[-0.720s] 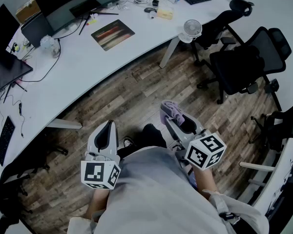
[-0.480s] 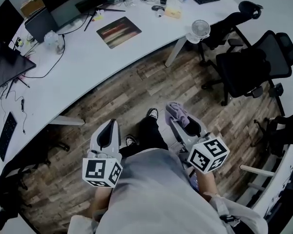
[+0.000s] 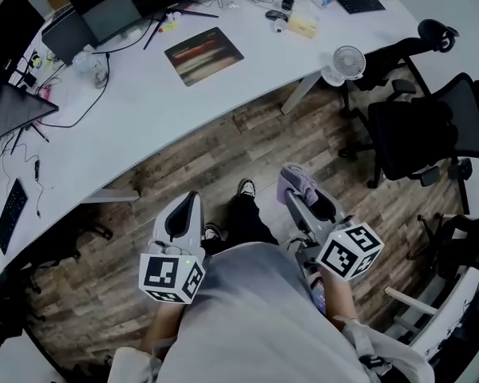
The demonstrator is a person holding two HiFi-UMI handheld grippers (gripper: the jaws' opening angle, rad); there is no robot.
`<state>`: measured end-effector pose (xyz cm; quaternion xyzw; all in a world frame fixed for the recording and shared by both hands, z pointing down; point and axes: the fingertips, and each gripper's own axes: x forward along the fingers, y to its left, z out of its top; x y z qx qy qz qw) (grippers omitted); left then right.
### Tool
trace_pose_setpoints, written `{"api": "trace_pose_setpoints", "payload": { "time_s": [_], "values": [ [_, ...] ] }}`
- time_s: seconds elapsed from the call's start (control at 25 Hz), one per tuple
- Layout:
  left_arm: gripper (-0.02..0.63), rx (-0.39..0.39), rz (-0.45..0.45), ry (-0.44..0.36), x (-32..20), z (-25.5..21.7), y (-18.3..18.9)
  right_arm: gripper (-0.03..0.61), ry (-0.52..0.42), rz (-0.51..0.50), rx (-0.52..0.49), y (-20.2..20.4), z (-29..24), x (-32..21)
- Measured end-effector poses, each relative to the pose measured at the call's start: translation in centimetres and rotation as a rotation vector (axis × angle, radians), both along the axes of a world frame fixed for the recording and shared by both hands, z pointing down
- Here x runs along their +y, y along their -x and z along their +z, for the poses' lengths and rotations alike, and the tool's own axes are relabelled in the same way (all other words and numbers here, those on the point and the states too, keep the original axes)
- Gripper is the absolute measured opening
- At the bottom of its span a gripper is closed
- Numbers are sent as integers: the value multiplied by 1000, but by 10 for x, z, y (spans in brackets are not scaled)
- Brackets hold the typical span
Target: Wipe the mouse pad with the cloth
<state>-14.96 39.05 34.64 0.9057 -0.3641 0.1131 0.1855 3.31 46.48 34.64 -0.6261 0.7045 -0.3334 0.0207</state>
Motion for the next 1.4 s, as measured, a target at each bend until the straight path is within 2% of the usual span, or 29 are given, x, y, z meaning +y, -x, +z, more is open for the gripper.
{"api": "trace_pose_setpoints", "payload": {
  "time_s": [0.16,0.36,0.48,0.8,1.04,1.2,1.4],
  "values": [
    [0,-30,-10,-6,-25,3,-34,181,3,-18,-14,-36,2,-29],
    [0,-108,-53,-28,-73,4,-61,178,-24,-52,-38,-78,5,-77],
    [0,-109,-100,-32,-97,-3,-72,178,-26,-84,-48,-95,7,-107],
    [0,-97,-184,5,-129,-7,-105,178,-26,-242,-104,-110,9,-155],
    [0,-128,-220,24,-131,7,-120,178,-10,-270,-160,-126,24,-170],
    [0,-144,-234,45,-134,13,-117,179,-18,-314,-216,-120,24,-181],
    [0,-142,-256,72,-155,20,-117,181,-12,-294,-49,-126,30,-199]
  ]
}}
